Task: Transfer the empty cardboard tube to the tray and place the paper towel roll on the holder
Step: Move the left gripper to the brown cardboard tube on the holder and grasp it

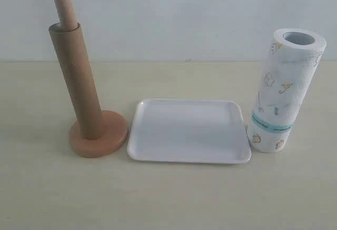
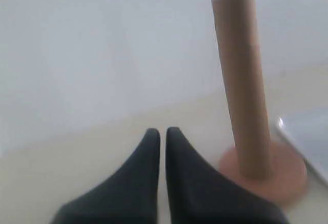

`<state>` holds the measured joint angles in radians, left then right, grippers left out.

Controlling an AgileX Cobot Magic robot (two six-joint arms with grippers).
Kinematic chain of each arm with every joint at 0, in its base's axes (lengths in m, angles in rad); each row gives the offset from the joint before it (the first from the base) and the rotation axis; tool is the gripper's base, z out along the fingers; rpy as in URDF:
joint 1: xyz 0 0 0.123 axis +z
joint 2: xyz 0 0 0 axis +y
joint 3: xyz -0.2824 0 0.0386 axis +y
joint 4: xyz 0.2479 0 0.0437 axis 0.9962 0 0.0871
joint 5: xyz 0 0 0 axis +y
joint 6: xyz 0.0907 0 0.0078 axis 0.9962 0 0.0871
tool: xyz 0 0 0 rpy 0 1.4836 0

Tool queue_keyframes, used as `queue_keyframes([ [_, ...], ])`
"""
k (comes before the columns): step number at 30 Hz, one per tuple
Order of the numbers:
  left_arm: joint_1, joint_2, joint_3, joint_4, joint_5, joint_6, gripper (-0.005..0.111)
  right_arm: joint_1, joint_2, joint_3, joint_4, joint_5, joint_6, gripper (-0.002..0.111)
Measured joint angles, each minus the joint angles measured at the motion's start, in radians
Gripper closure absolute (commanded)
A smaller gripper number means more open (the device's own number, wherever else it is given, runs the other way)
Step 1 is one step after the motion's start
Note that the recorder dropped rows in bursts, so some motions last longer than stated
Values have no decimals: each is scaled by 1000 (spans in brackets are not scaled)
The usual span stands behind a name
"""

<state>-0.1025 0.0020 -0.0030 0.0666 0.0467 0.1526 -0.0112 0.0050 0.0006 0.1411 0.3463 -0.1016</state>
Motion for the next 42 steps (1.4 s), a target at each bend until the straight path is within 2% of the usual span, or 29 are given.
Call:
queue_keyframes([
  [3, 0, 0, 0, 0, -235, -21, 103, 0, 0, 0, 0, 0, 0, 104],
  [8, 0, -2, 0, 11, -633, -189, 103, 0, 0, 0, 0, 0, 0, 104],
  [12, 0, 0, -9, 19, -819, -263, 103, 0, 0, 0, 0, 0, 0, 104],
  [15, 0, 44, -80, 19, -832, -276, 103, 0, 0, 0, 0, 0, 0, 104],
  [18, 0, 239, -245, 16, -721, -359, 103, 0, 0, 0, 0, 0, 0, 104],
  [20, 0, 383, -306, 14, -645, -390, 103, 0, 0, 0, 0, 0, 0, 104],
  [24, 0, 685, -318, 12, -636, -432, 103, 0, 0, 0, 0, 0, 0, 104],
  [26, 0, 789, -318, 12, -676, -503, 103, 0, 0, 0, 0, 0, 0, 104],
  [28, 0, 869, -318, 12, -658, -561, 103, 0, 0, 0, 0, 0, 0, 104],
  [32, 0, 1030, -319, 167, -642, -590, 103, 0, 0, 0, 0, 0, 0, 104],
  [36, 0, 1174, -319, 279, -719, -597, 103, 0, 0, 0, 0, 0, 0, 104],
  [40, 0, 1300, -320, 304, -815, -597, 102, 0, 0, 0, 0, 0, 0, 104],
  [42, 0, 1355, -320, 308, -876, -583, 98, 0, 0, 0, 0, 0, 0, 104],
])
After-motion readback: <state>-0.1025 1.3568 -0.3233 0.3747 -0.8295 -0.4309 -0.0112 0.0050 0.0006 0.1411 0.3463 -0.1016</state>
